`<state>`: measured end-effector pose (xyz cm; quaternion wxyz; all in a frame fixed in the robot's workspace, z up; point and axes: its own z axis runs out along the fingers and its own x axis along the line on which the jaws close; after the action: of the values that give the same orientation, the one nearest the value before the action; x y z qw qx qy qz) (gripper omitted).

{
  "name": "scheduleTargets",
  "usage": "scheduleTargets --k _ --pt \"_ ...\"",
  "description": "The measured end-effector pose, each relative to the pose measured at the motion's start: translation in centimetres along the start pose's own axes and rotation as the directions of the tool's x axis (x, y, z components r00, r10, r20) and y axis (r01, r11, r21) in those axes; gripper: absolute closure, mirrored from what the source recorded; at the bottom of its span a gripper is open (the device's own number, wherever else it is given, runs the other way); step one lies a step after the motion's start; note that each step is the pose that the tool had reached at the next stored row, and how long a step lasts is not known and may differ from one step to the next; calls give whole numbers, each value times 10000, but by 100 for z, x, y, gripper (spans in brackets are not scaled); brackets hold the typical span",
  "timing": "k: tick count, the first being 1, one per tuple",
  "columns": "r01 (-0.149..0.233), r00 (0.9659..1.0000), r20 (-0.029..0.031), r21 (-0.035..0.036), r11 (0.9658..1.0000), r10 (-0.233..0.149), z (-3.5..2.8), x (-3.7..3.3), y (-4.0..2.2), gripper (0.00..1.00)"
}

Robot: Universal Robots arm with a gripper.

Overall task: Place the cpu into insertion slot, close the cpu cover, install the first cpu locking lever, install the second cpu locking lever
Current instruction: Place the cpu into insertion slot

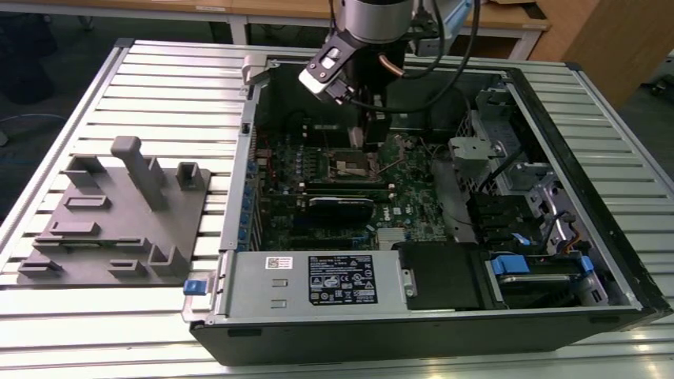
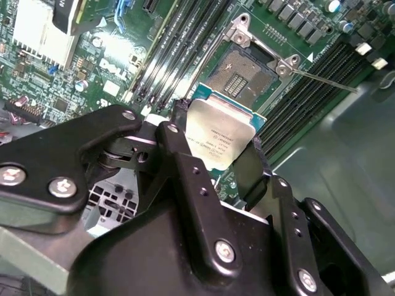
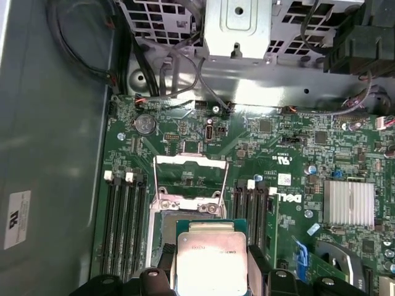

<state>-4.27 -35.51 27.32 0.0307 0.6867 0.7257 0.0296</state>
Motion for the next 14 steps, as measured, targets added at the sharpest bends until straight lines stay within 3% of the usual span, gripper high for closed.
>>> scheduleTargets --k 8,14 --pt "0 10000 1 -2 10000 0 117 0 -10 46" --pt "0 10000 -1 -3 10000 0 138 1 -12 46"
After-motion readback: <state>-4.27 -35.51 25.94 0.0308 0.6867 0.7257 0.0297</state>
